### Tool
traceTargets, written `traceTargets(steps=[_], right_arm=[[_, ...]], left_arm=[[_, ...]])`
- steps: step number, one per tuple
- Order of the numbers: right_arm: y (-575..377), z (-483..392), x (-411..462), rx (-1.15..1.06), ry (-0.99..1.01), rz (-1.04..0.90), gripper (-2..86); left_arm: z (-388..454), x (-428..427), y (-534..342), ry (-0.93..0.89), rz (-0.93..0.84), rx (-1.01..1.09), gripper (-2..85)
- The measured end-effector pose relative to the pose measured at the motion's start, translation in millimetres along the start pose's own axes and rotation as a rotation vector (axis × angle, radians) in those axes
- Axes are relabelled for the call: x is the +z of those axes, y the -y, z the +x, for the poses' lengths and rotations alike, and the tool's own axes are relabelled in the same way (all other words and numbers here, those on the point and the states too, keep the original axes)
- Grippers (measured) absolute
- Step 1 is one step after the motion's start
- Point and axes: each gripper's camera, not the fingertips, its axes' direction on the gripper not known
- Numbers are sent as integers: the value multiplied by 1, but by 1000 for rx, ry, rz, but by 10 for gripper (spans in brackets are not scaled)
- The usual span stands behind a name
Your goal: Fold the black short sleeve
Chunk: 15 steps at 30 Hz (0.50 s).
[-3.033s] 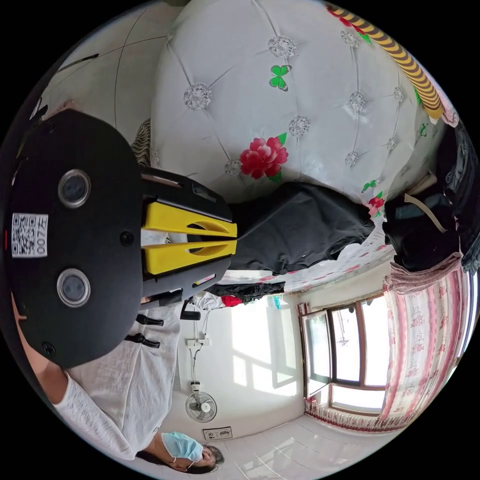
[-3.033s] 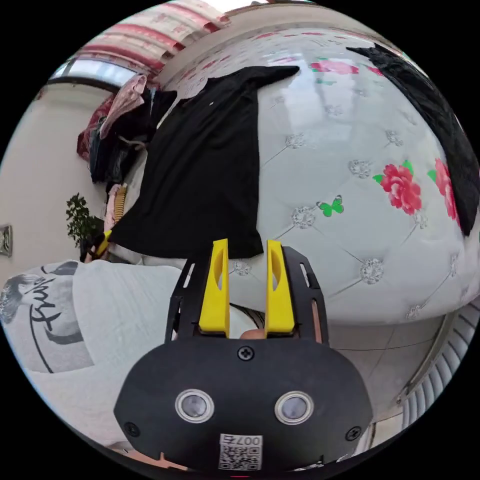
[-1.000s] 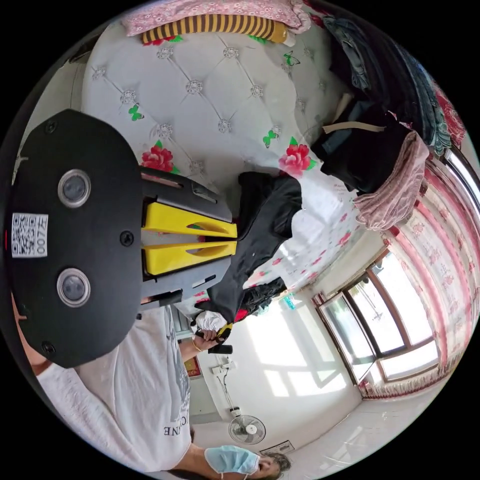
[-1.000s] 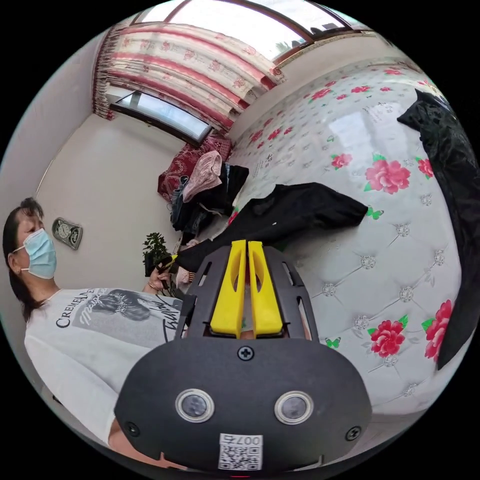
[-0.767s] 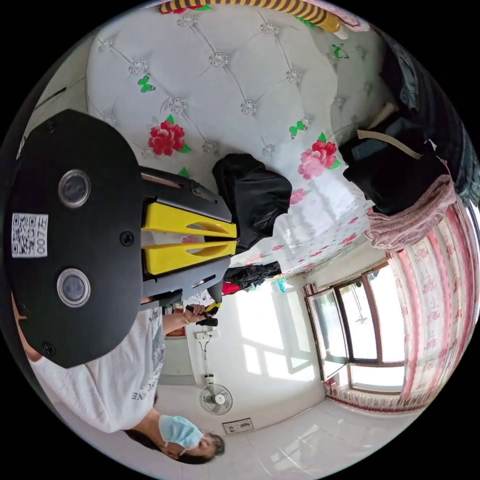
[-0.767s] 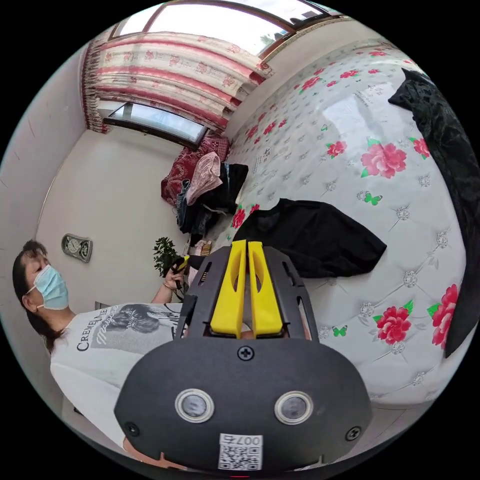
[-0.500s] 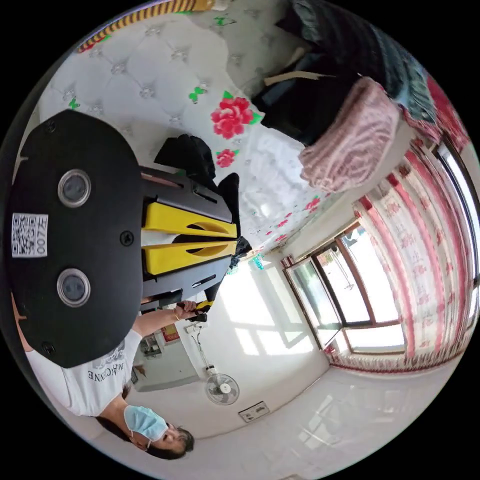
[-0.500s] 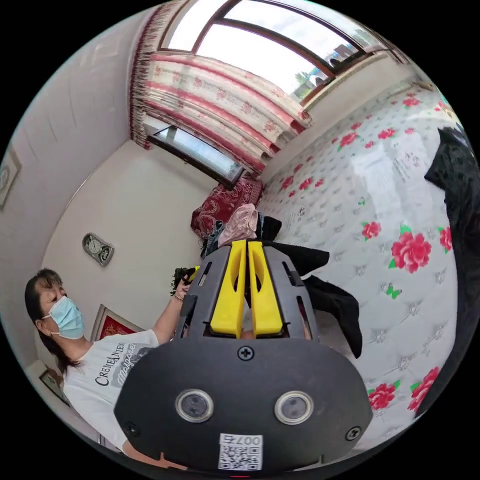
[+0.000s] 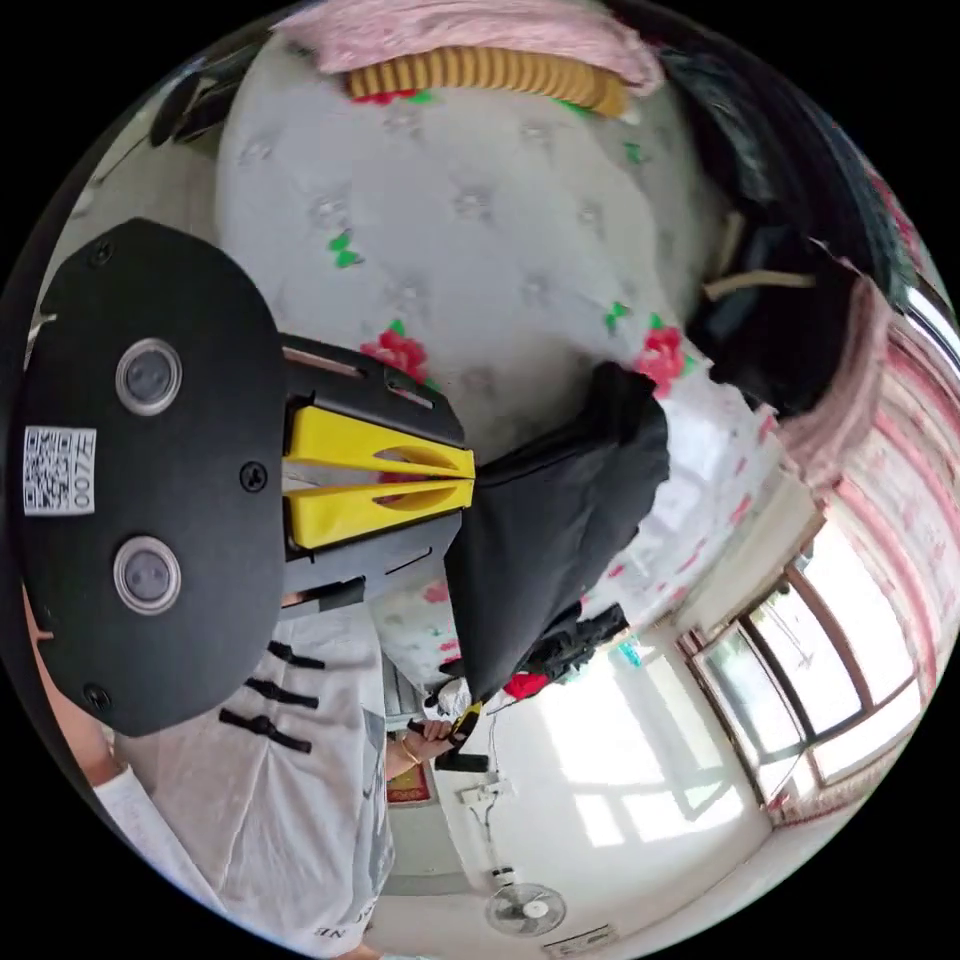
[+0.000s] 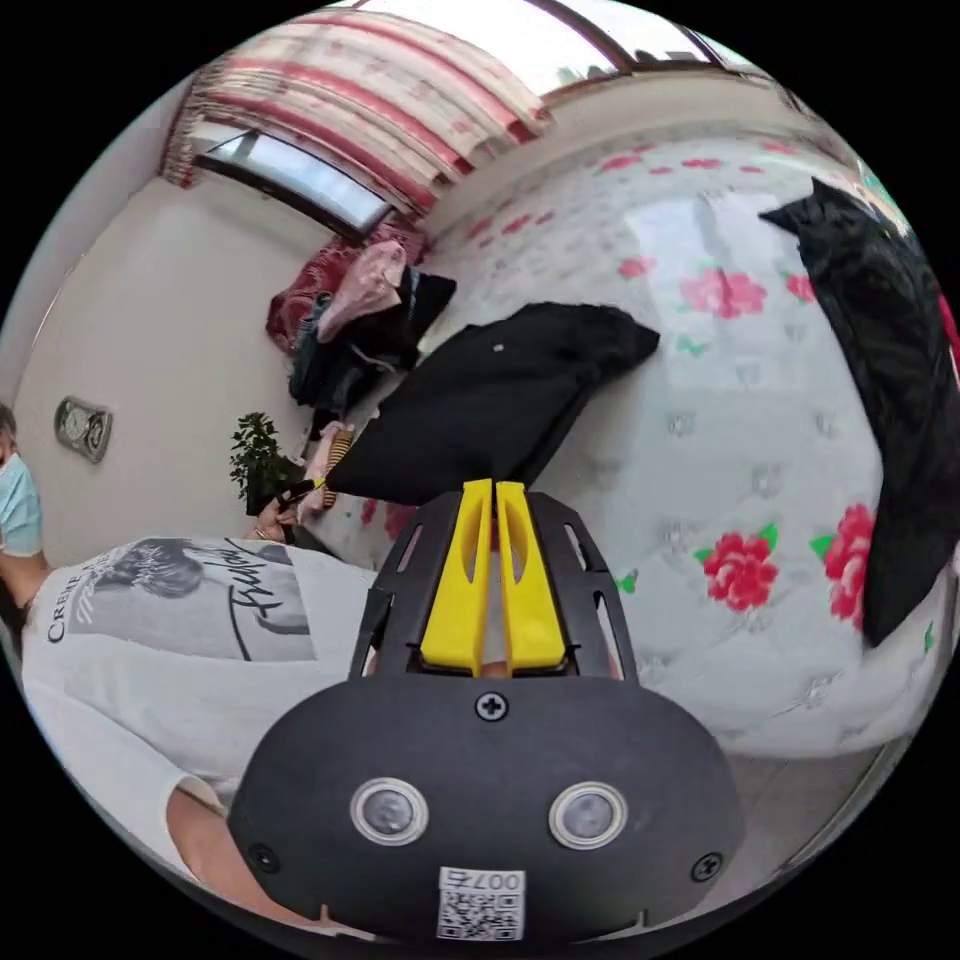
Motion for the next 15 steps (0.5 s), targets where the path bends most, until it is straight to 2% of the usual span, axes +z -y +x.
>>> traceTargets(steps=[2, 4, 7, 10, 15], right_arm=[[-41, 48, 73, 157, -17, -124, -3], [-67, 66, 109, 223, -43, -197, -3], [-93, 70, 132, 246, -117, -255, -3], [-95, 70, 132, 267, -189, -289, -2], [-79, 49, 101, 258, -343, -177, 0]], left_arm=[[-67, 54, -64, -37, -104, -247, -9], [-94, 71, -104, -43, -142, -338, -9], [-114, 46, -138, -93, -62, -360, -8], [-130, 3, -147, -33, 38, -339, 1], [-168, -51, -114, -106, 202, -314, 54]])
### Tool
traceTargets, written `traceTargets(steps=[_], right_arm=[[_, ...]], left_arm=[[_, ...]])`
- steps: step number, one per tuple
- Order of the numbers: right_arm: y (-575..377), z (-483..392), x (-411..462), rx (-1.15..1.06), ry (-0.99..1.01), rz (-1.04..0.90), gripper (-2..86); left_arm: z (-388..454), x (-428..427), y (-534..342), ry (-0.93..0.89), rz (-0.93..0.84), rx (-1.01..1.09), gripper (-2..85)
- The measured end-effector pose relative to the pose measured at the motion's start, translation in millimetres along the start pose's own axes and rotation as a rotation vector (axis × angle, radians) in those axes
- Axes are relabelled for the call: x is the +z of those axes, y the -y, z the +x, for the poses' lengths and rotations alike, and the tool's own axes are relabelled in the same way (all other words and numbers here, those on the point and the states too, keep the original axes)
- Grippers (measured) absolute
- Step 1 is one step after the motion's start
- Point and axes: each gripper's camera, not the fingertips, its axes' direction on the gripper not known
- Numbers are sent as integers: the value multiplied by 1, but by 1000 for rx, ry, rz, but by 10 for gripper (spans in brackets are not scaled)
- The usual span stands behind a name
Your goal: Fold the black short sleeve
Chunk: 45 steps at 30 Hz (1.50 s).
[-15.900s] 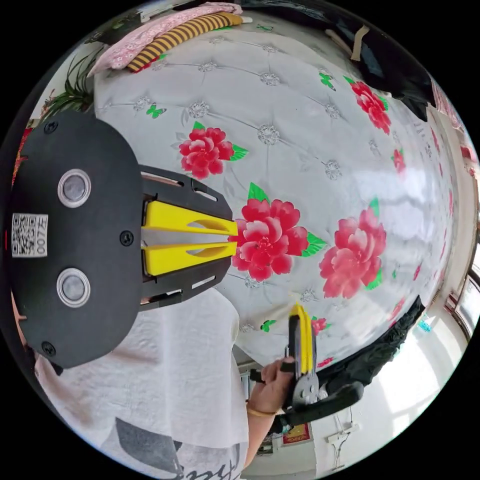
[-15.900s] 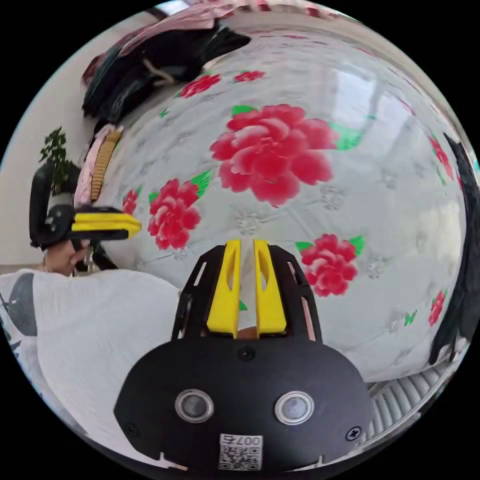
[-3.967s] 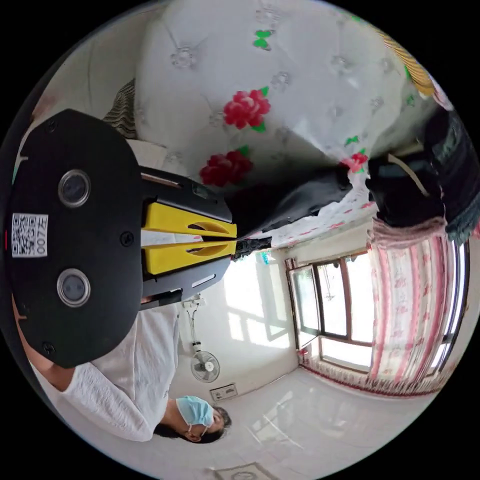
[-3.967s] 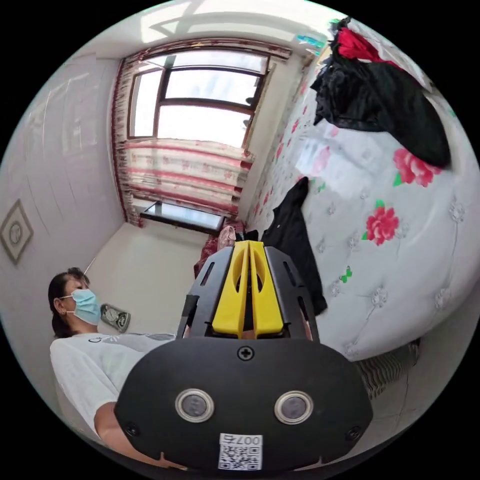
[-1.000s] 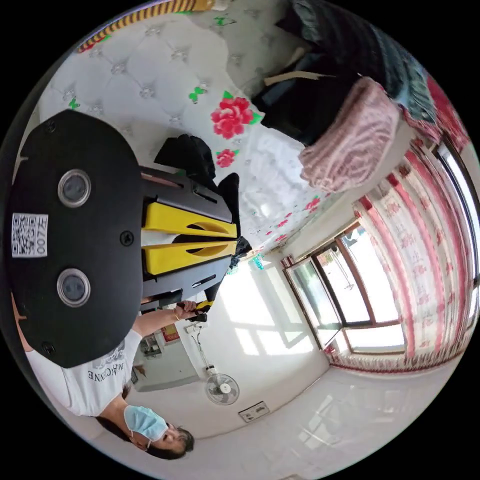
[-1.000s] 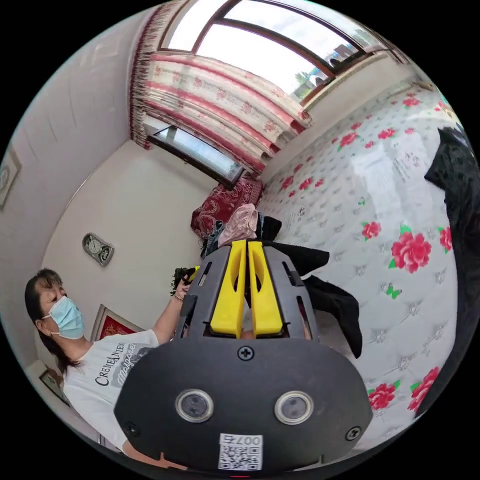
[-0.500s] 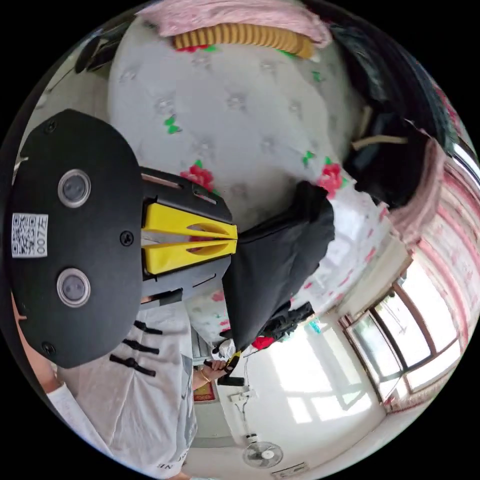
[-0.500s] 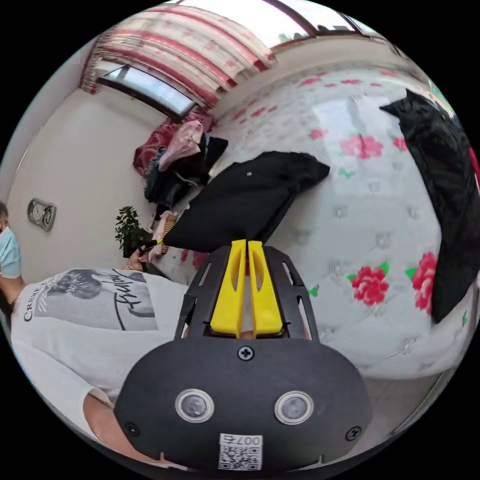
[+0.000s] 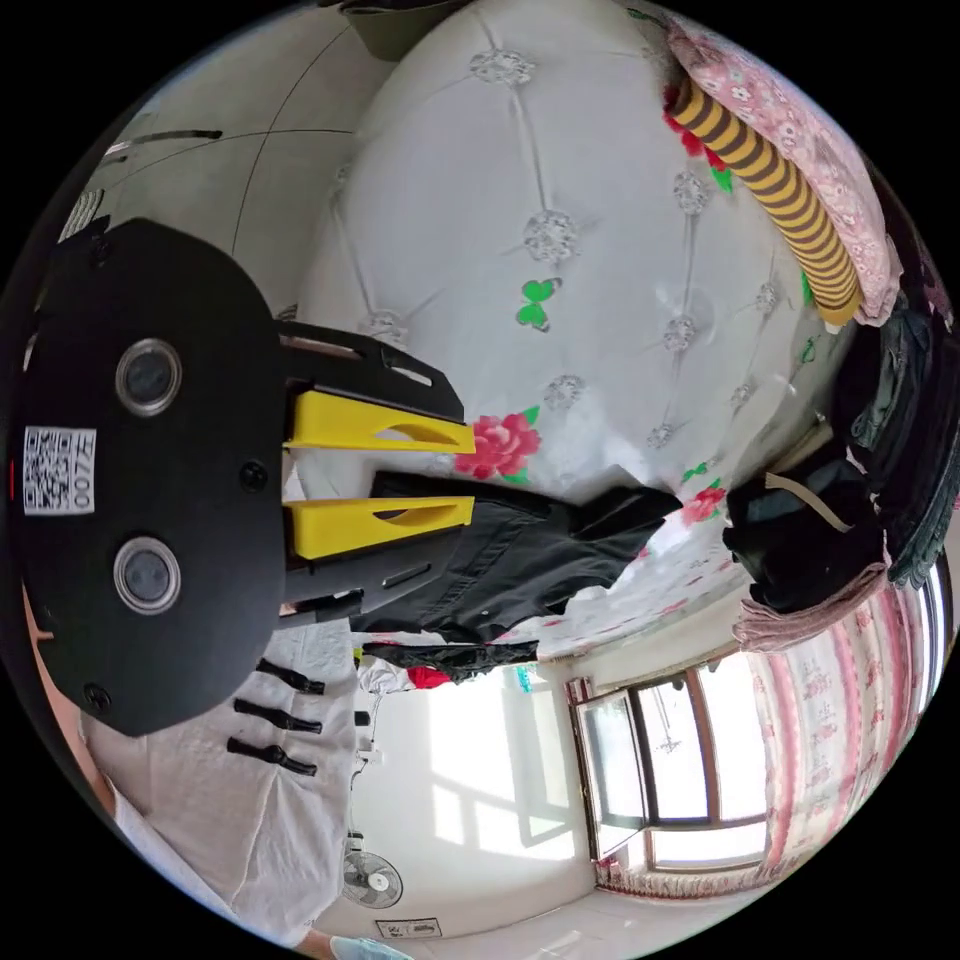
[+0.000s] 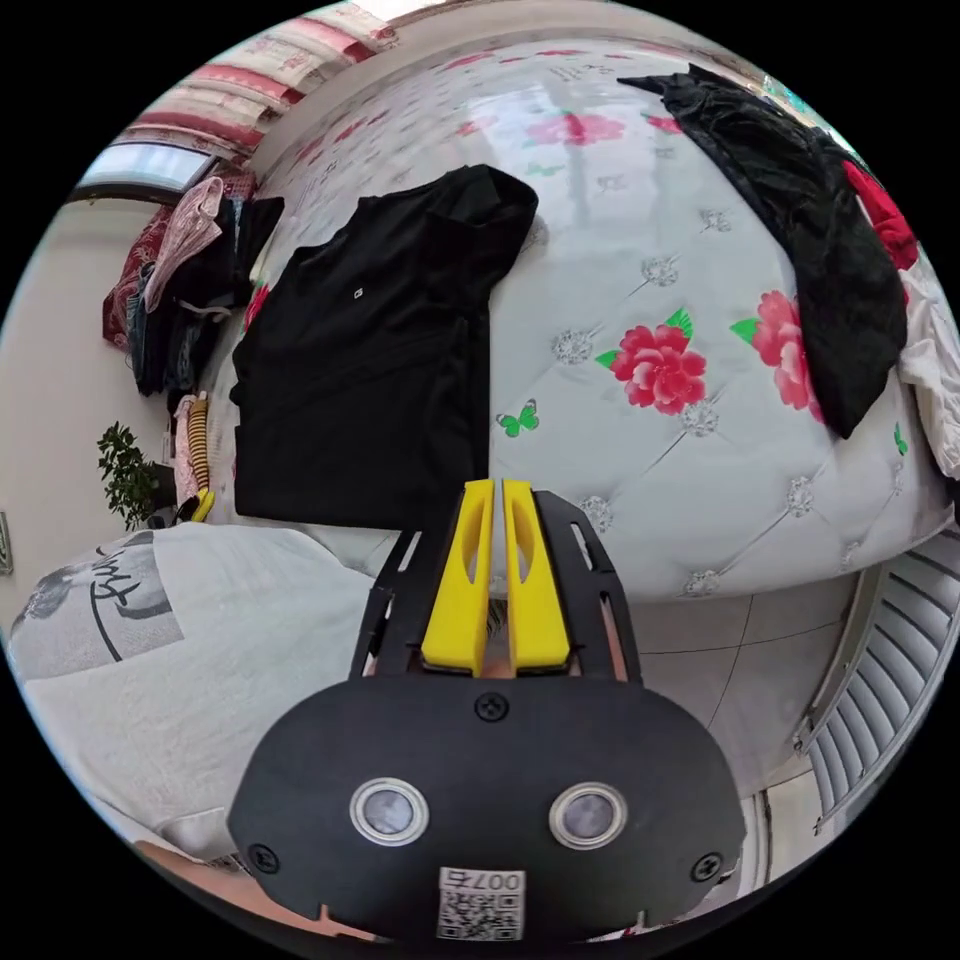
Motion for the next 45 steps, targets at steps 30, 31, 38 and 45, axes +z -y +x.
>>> traceTargets(steps=[30, 31, 38, 45], right_arm=[[34, -179, 77, -157, 315, 7, -1], [39, -186, 82, -180, 317, -3, 0], [98, -248, 137, -315, 379, -14, 38], [165, -349, 221, -459, 360, -83, 71]], left_arm=[[-78, 88, 63, -481, 339, -499, -8], [-52, 86, 68, -401, 311, -381, -8], [192, 181, 27, 287, -155, 752, -4], [235, 229, -48, 404, -128, 924, -2]])
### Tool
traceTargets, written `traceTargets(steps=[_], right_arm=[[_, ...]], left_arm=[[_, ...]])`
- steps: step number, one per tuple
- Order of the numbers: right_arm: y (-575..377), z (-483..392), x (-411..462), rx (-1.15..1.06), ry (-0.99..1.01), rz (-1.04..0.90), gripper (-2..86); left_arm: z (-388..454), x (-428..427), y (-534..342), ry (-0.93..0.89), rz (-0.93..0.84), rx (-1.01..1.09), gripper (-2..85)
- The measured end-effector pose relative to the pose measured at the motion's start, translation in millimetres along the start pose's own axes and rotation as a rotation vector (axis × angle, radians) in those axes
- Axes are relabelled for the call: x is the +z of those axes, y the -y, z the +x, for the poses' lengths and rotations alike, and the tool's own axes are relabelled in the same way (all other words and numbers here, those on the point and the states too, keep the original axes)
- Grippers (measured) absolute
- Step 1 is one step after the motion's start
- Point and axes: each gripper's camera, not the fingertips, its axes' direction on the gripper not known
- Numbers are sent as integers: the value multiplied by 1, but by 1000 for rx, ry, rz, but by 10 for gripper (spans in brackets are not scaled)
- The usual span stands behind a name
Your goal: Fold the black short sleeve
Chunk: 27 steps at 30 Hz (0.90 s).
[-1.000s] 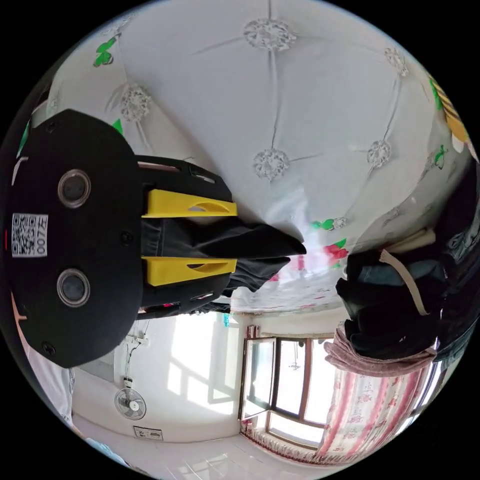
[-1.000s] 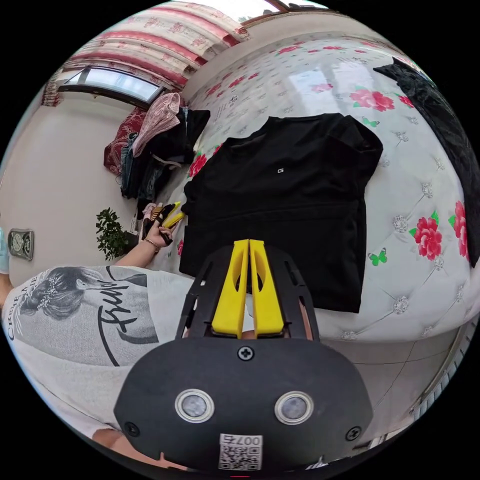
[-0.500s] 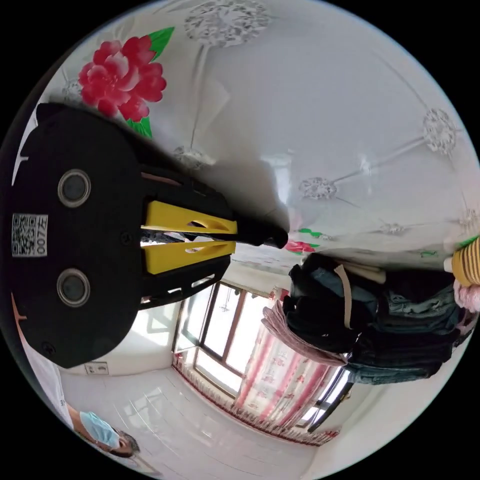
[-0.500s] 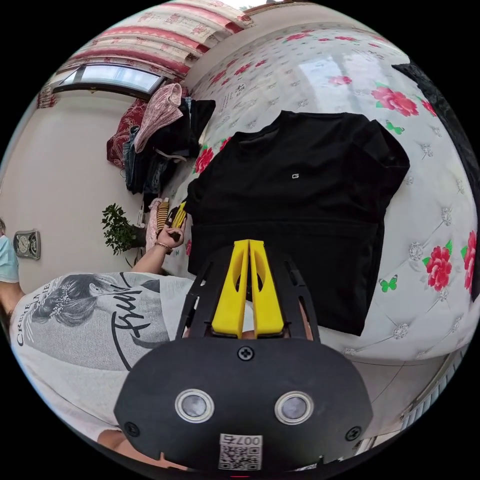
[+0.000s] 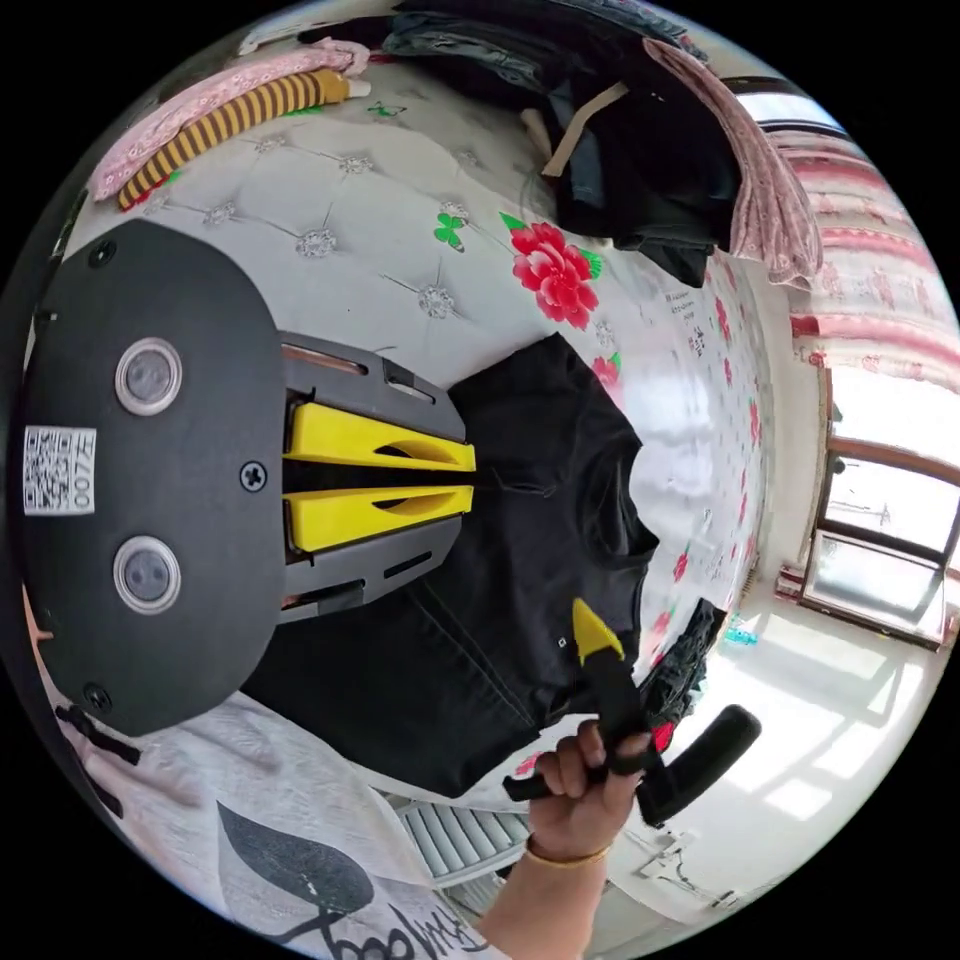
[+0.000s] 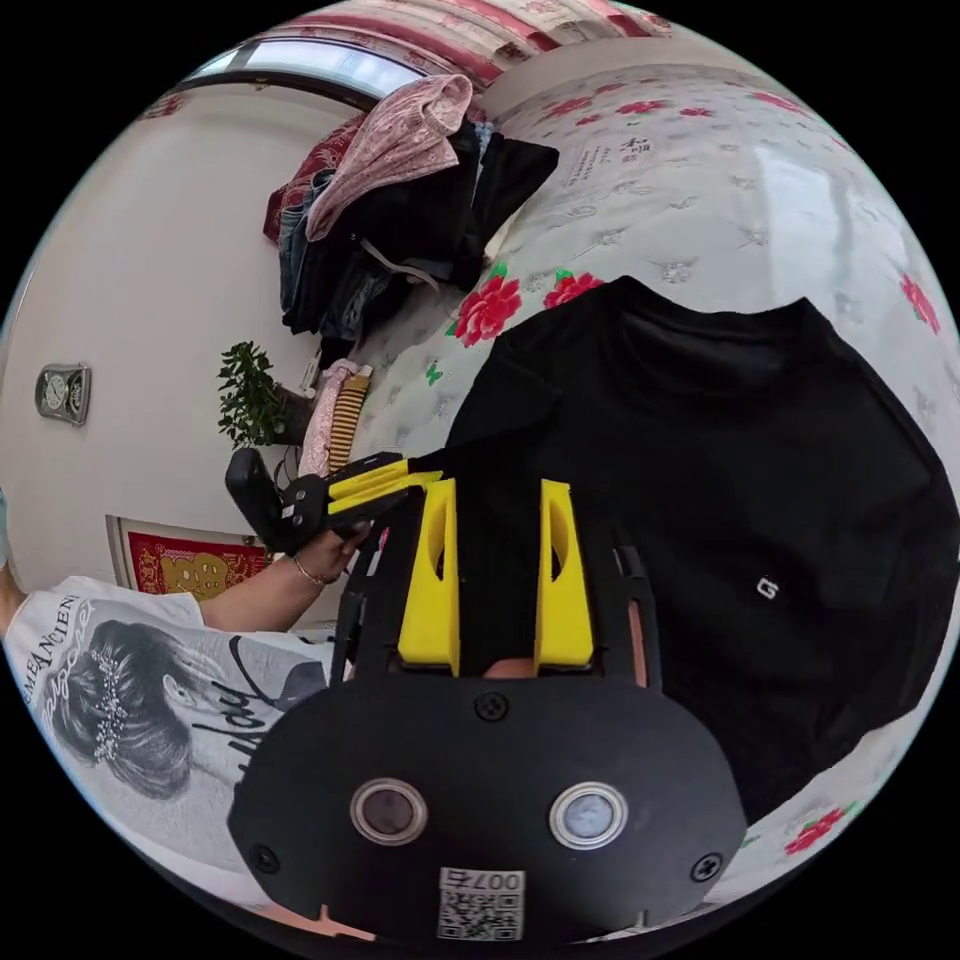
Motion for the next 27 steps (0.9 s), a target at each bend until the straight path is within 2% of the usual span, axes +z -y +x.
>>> traceTargets(steps=[5, 9, 12, 15, 19, 27], right_arm=[[73, 12, 72, 21, -85, -75, 74], [86, 11, 105, -22, -169, -145, 56], [74, -3, 114, -115, -371, -192, 24], [60, -11, 98, -177, -418, -191, 6], [48, -11, 56, -179, -395, -92, 2], [5, 37, -30, 2, -272, 11, 29]], left_arm=[[59, 29, 3, 17, -36, 143, 0], [89, 56, 5, 38, -81, 224, 7], [98, 82, 7, 25, -133, 218, 22], [102, 99, 8, 0, -151, 201, 50], [109, 114, 8, -52, -149, 198, 70], [112, 126, 10, -89, -139, 175, 69]])
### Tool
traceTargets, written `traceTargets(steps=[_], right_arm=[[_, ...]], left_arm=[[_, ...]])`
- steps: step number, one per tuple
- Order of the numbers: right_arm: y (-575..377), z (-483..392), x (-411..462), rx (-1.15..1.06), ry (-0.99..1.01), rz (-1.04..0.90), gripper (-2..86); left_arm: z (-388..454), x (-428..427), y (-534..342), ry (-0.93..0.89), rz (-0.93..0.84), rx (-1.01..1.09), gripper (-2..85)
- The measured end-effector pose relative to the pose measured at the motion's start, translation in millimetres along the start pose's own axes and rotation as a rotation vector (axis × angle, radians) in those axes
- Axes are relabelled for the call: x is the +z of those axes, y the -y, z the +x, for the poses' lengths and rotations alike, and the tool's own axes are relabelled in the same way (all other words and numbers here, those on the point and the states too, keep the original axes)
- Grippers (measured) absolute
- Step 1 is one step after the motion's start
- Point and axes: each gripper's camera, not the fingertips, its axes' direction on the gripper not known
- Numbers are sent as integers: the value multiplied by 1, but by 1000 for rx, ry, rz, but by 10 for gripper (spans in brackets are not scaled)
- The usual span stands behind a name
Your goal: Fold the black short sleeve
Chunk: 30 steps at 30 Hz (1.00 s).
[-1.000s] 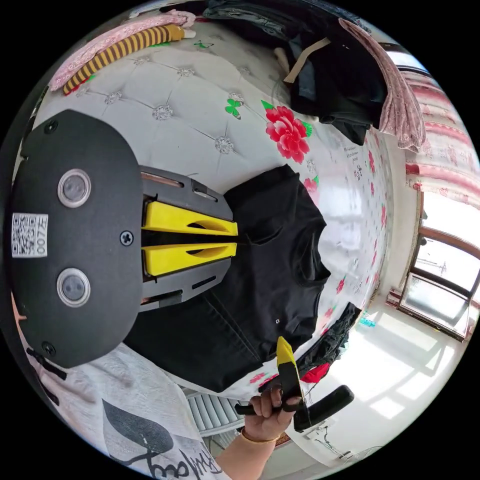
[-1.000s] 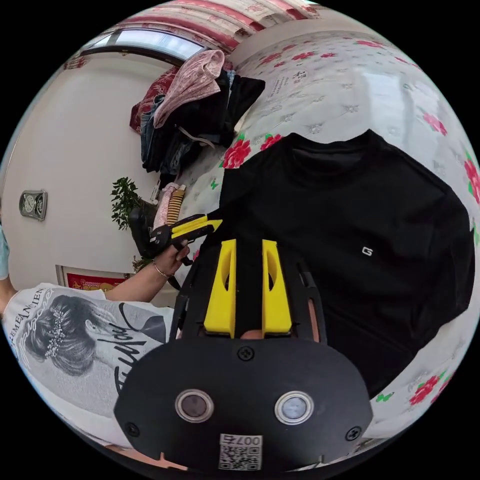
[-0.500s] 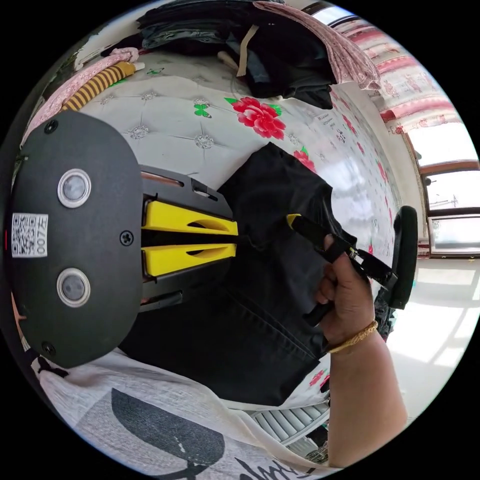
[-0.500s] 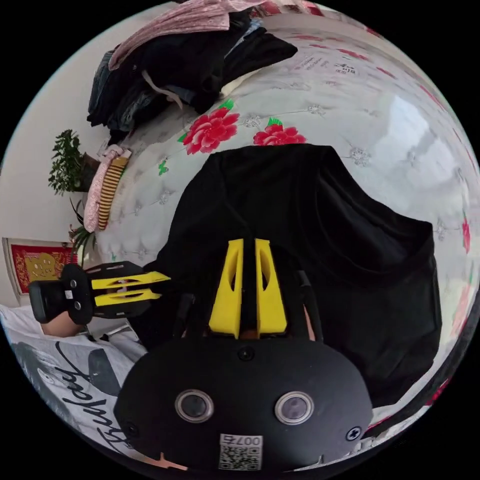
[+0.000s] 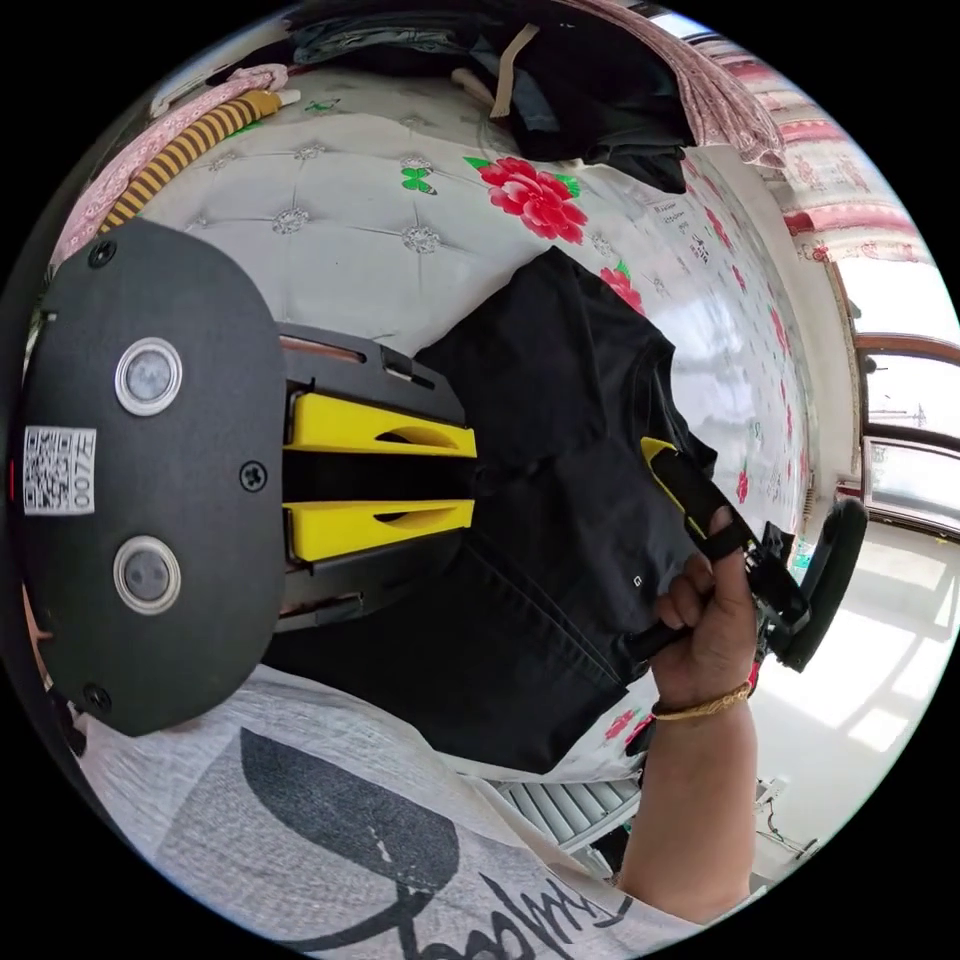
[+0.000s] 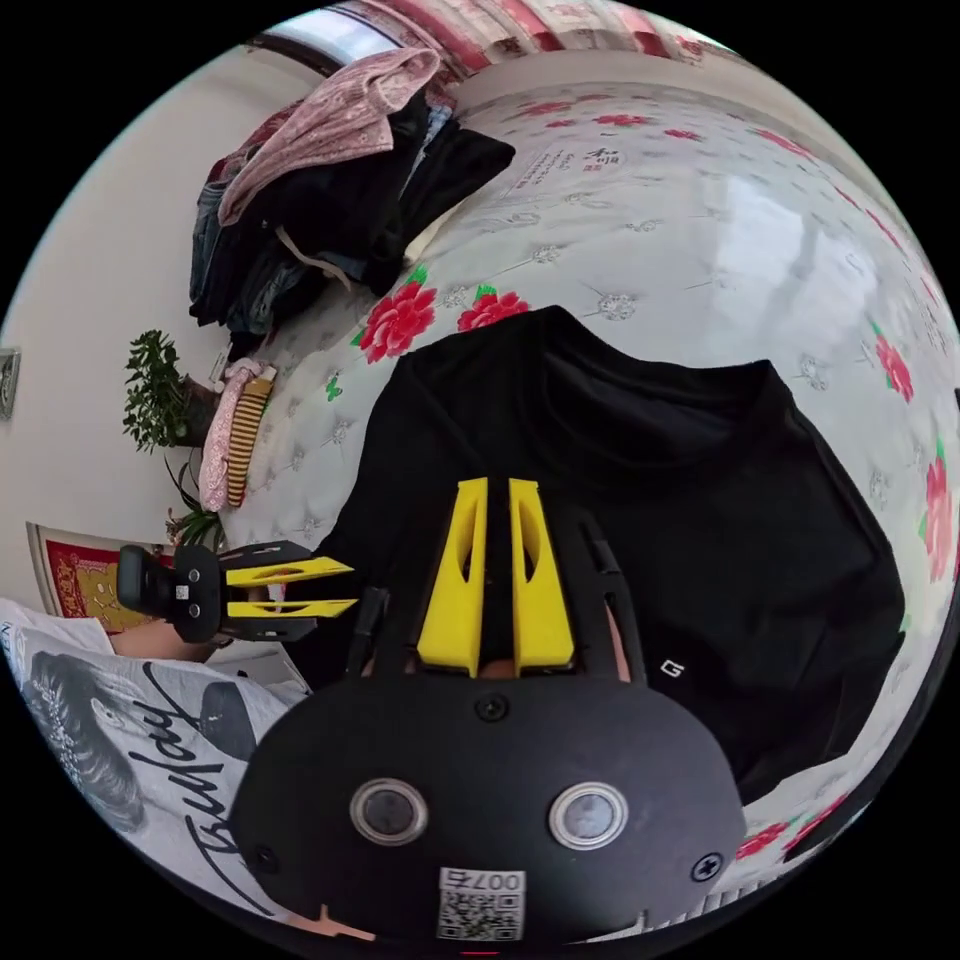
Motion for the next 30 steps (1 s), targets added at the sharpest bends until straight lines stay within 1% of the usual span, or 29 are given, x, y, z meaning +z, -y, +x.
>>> traceTargets(steps=[3, 5, 6, 8, 11, 13, 14, 16, 18, 19, 22, 27, 30], right_arm=[[-48, 46, -59, 84, 6, 73, 44], [-99, 95, -115, 201, -47, 162, 54], [-113, 109, -129, 235, -68, 183, 56], [-172, 169, -183, 404, -159, 255, 65], [-236, 232, -235, 571, -206, 323, 74], [-257, 249, -255, 597, -219, 340, 80], [-262, 250, -263, 573, -241, 343, 84], [-260, 245, -266, 519, -296, 321, 86], [-259, 249, -262, 524, -337, 303, 81], [-262, 260, -260, 563, -317, 295, 73], [-283, 305, -259, 698, -176, 248, 36], [-351, 327, -323, 715, -52, 491, 5], [-400, 340, -350, 748, 82, 628, 1]], left_arm=[[-3, 5, 3, -5, -8, 1, 65], [-8, 15, 3, -25, -34, -9, 64], [-11, 18, 2, -37, -44, -20, 64], [-18, 33, -2, -70, -85, -62, 64], [-24, 46, -4, -92, -120, -97, 61], [-25, 53, -1, -85, -147, -101, 57], [-27, 59, 2, -81, -163, -105, 55], [-32, 64, 9, -92, -164, -120, 53], [-39, 68, 18, -120, -153, -142, 52], [-43, 69, 24, -137, -146, -152, 51], [-51, 70, 39, -141, -135, -139, 51], [-62, 79, 41, -105, -169, -120, 46], [-69, 95, 30, -118, -223, -124, 42]])
